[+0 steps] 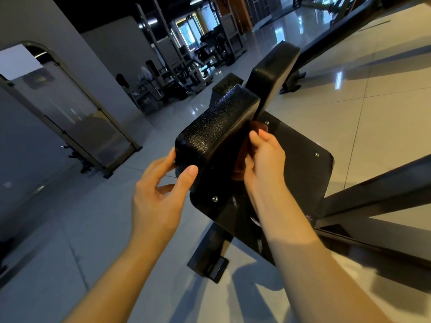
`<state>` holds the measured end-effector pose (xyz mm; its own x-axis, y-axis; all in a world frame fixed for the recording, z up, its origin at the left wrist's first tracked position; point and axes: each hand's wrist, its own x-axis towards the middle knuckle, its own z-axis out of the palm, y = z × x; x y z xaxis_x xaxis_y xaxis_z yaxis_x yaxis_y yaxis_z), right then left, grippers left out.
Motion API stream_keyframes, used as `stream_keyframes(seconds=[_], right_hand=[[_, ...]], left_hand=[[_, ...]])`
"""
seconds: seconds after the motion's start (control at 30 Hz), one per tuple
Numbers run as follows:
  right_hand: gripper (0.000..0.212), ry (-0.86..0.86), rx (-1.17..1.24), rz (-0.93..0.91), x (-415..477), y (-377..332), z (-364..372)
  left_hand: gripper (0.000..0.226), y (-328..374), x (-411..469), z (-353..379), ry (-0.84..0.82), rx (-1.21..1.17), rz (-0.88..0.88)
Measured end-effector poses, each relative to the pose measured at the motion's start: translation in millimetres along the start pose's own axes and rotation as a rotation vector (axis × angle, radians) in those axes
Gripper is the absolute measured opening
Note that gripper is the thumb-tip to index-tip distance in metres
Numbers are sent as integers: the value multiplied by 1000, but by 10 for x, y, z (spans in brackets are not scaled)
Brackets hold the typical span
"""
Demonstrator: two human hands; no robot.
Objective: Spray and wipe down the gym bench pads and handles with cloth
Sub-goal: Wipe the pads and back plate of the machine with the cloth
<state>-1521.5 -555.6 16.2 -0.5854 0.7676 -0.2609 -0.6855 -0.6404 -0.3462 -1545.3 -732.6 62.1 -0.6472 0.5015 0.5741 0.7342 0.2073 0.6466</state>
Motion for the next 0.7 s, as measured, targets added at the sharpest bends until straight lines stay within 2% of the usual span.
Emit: stream_keyframes(seconds=[0.07,0.2,0.3,0.37,0.43,0.5,0.57,0.7], right_hand=[[15,-120,3,-24,-293,83,-145],[12,-314,-303,-94,-809,253,-354],[9,-428,-516,52,-977,346,-384],[12,-296,-483,190,-906,395,-431],[18,-62,-267,307,-725,398,-462],[24,106,-100,276,-470,287,-465],[25,158,18,191,-207,109,-391],[28,83,167,165,81,-90,-55]], left_hand=[[47,-8,13,21,8,-7,0],[42,-14,30,20,30,-29,-28],[46,-37,45,-7,27,-30,-54],[55,-45,49,-20,25,-36,-63],[59,-41,45,-35,20,-50,-75],[56,-33,38,-41,4,-68,-84],[53,-25,28,-39,-11,-70,-74],[54,-37,12,-23,-6,-65,-55]])
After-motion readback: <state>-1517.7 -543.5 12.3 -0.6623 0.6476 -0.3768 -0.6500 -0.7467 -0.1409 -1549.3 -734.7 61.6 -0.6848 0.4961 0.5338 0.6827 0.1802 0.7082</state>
